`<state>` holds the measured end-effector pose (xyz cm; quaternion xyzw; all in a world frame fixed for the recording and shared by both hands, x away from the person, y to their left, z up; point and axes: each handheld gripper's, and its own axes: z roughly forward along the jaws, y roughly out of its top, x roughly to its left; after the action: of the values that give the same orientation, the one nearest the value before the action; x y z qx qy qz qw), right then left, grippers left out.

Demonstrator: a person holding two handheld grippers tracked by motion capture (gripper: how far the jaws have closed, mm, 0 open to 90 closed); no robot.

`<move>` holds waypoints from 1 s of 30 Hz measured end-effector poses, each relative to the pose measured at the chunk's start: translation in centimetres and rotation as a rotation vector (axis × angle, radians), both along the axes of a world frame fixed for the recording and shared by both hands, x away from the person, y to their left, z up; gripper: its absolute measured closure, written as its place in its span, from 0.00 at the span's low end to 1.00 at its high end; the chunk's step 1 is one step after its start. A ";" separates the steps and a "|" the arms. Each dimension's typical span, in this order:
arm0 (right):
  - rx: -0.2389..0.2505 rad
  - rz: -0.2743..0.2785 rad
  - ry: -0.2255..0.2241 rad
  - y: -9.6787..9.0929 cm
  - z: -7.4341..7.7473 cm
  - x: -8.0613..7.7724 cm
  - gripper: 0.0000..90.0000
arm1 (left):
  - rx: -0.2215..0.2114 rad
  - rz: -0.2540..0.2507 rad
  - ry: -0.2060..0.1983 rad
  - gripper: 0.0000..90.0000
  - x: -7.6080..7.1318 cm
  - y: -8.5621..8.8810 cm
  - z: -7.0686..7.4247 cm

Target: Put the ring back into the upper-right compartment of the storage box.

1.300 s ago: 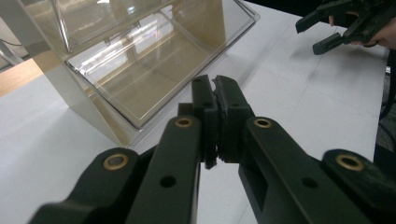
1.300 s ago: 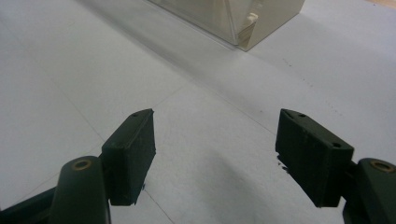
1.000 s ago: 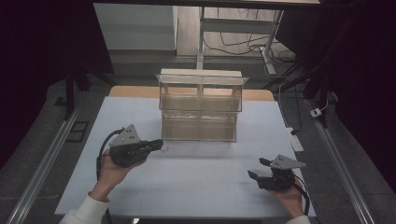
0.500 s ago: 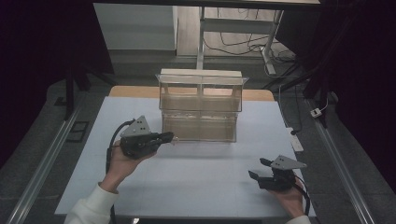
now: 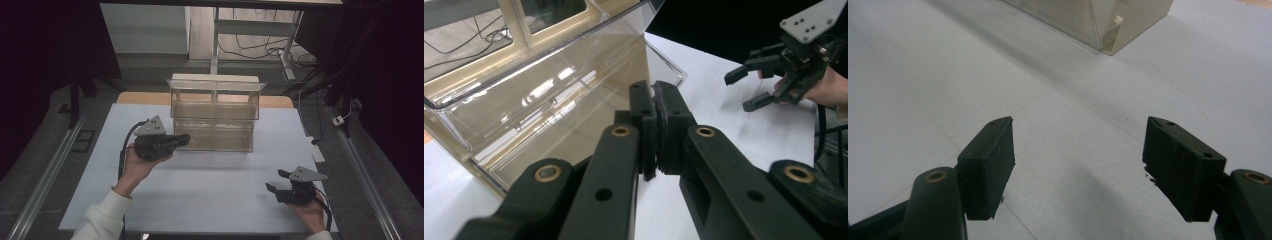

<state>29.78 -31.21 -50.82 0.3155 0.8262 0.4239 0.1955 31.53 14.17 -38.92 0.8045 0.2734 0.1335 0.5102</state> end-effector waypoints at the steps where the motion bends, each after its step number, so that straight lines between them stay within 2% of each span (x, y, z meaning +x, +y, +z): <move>1: -0.001 0.000 -0.001 0.0 0.0 0.0 0.32 | 0.000 0.000 0.001 0.96 0.1 -0.1 0.0; 9: 0.001 -0.001 -0.003 0.0 0.0 0.0 0.32 | 0.005 0.000 -0.004 0.96 1.1 -0.9 0.5; 20: 0.007 -0.001 -0.002 0.0 -0.1 0.0 0.32 | -0.017 0.008 -0.003 0.96 2.1 -1.4 1.2; 30: 0.004 0.000 -0.003 0.0 -0.1 0.1 0.32 | -0.028 -0.003 -0.005 0.96 2.7 -2.1 1.6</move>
<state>29.84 -31.23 -50.90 0.3153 0.8251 0.4260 0.1960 34.25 12.04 -37.27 0.7973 0.2727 0.1308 0.5224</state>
